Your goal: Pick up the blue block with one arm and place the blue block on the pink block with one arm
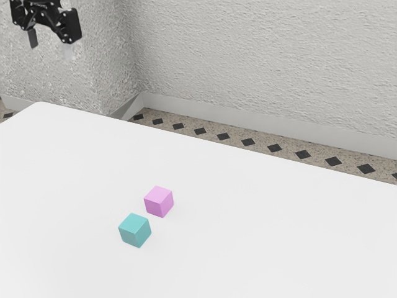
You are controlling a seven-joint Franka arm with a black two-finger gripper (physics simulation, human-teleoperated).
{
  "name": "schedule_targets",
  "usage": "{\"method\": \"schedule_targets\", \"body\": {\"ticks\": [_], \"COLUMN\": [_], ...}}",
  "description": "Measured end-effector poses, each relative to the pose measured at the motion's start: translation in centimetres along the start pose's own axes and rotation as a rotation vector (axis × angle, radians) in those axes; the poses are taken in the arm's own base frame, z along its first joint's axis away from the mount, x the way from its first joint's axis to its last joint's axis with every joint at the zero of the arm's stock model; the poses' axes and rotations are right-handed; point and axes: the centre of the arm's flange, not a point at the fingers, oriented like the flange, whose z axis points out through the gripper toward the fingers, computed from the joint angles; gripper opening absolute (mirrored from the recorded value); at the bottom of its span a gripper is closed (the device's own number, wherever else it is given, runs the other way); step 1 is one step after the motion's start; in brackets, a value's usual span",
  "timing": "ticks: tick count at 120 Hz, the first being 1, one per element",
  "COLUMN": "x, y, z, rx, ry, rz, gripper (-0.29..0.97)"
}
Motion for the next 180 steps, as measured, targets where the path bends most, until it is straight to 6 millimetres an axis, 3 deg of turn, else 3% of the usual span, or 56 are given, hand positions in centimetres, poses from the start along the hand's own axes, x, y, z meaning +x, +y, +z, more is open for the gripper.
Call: {"method": "schedule_targets", "body": {"ticks": [27, 49, 55, 66, 84, 101, 118, 150, 166, 180], "x": [0.3, 0.7, 0.5, -1.3, -2.5, -3.8, -3.7, -4.0, -4.9, -5.3], "y": [1.0, 1.1, 1.5, 2.5, 2.4, 2.8, 4.1, 4.7, 4.5, 4.5], "z": [-0.1, -0.2, 0.6, 2.9, 9.5, 14.2, 19.5, 29.3, 32.8, 34.5], "rx": [-0.064, -0.015, -0.012, -0.030, -0.085, -0.113, -0.136, -0.162, -0.169, -0.166], "ry": [0.021, 0.047, 0.026, -0.026, -0.096, -0.107, -0.126, -0.157, -0.182, -0.189], "rz": [0.028, 0.056, 0.071, 0.117, 0.125, 0.096, 0.075, 0.020, -0.005, -0.015], "gripper": [0.68, 0.68, 0.68, 0.68, 0.68, 0.68, 0.68, 0.68, 0.68, 0.68]}}
